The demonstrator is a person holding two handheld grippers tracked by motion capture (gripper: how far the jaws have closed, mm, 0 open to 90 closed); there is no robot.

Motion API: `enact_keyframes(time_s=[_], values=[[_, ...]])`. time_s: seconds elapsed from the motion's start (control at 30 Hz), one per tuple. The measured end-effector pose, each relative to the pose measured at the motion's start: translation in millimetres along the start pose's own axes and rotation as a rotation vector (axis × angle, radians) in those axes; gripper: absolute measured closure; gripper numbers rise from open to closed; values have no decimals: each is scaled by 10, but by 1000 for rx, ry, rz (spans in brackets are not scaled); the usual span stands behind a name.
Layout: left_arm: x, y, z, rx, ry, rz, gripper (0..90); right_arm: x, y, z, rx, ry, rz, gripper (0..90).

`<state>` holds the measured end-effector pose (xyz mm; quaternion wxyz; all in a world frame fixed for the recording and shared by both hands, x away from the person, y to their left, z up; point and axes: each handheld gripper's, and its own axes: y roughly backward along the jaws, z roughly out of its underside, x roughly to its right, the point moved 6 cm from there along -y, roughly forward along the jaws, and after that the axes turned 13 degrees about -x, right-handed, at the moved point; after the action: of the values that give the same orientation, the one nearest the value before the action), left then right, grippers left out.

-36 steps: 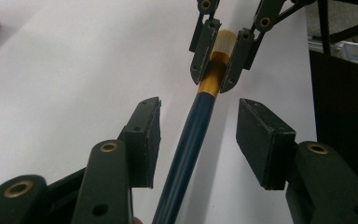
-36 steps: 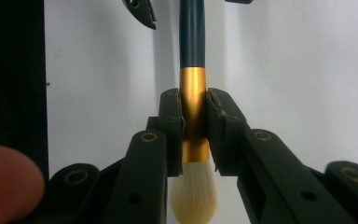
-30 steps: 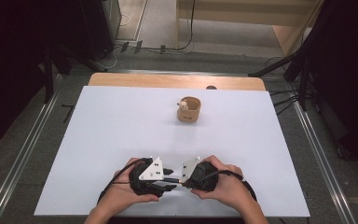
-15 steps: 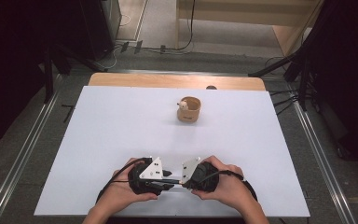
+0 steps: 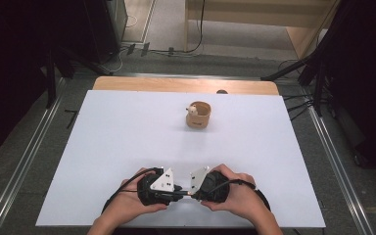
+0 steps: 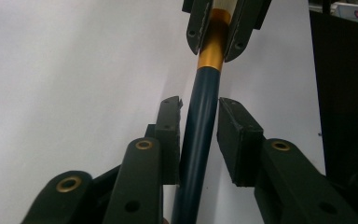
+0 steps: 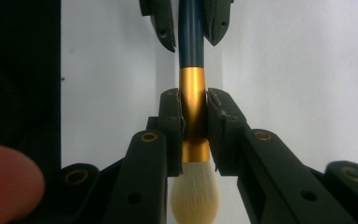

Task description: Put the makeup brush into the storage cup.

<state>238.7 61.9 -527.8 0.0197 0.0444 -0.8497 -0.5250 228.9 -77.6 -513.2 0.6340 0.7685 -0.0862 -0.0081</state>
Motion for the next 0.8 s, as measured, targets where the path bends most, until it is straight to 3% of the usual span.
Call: enact_keyframes(time_s=[0.33, 0.53, 0.57, 0.67, 0.8], values=[[47, 11, 17, -4, -55, 53, 795, -33, -5, -4, -3, 37, -16, 783], [58, 32, 26, -3, -60, 65, 803, -32, -2, -12, 21, 47, -12, 778], [59, 32, 24, -1, -59, 63, 803, -32, -9, -12, 29, 60, -17, 763], [46, 48, 24, 14, -50, 66, 804, -22, -5, -2, 33, 43, -10, 699], [8, 84, 42, 35, -33, 60, 803, 12, 12, -7, 84, -3, 14, 519]])
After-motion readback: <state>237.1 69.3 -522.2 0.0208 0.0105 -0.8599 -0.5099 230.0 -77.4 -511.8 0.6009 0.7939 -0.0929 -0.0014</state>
